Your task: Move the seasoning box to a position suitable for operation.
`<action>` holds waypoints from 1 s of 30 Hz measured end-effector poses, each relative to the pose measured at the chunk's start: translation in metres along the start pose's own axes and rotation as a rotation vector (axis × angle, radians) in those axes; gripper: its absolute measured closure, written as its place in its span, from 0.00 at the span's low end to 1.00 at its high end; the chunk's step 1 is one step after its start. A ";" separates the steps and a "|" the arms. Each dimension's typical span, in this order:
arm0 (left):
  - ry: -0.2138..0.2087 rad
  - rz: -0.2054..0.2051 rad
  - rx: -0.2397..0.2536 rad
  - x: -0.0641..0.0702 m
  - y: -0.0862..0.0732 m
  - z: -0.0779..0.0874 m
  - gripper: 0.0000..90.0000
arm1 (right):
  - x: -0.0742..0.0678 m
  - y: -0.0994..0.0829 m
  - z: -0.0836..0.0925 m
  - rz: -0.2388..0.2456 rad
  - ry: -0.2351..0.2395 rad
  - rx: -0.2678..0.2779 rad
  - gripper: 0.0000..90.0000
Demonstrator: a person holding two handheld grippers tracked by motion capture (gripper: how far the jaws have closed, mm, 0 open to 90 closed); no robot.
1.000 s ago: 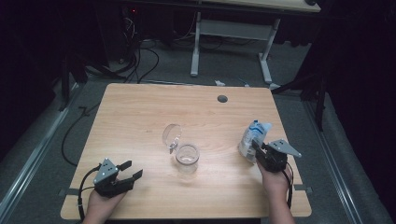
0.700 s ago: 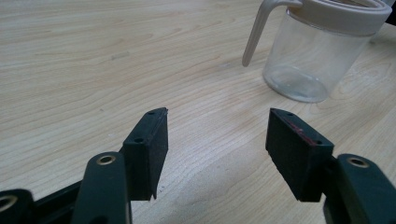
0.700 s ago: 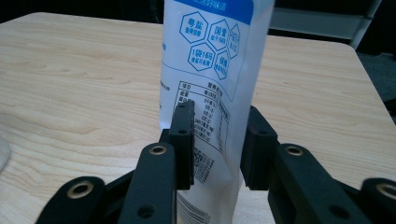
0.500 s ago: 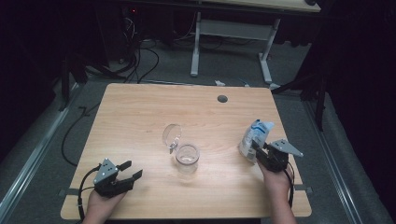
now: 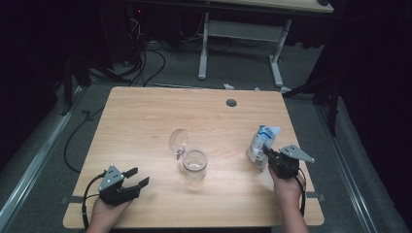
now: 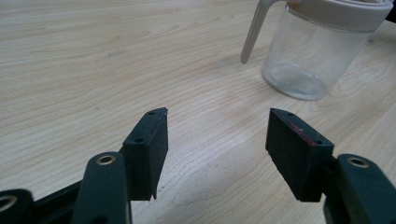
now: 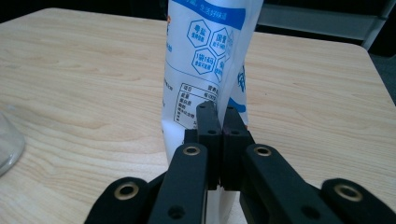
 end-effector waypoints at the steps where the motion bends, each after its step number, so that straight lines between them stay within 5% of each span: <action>1: 0.000 0.000 0.000 0.000 0.000 0.000 0.44 | 0.000 0.000 0.000 0.000 0.000 0.000 1.00; 6: -0.004 -0.008 0.002 0.000 0.001 0.000 0.44 | -0.013 0.011 0.003 0.055 0.016 -0.030 1.00; 18: -0.010 -0.011 0.009 0.001 0.002 0.001 0.44 | -0.026 0.024 0.014 0.053 0.073 -0.076 1.00; 30: -0.023 -0.019 0.013 0.004 0.002 0.000 0.44 | -0.042 0.021 0.018 0.124 0.109 -0.209 1.00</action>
Point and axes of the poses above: each handheld gripper's, and its own axes: z roughly backward along the jaws, y roughly out of its top, x roughly to its right, the point moved 8 cm from there along -z, roughly forward along the jaws, and after that the axes turned 1 degree about x, right-handed, at the moved point
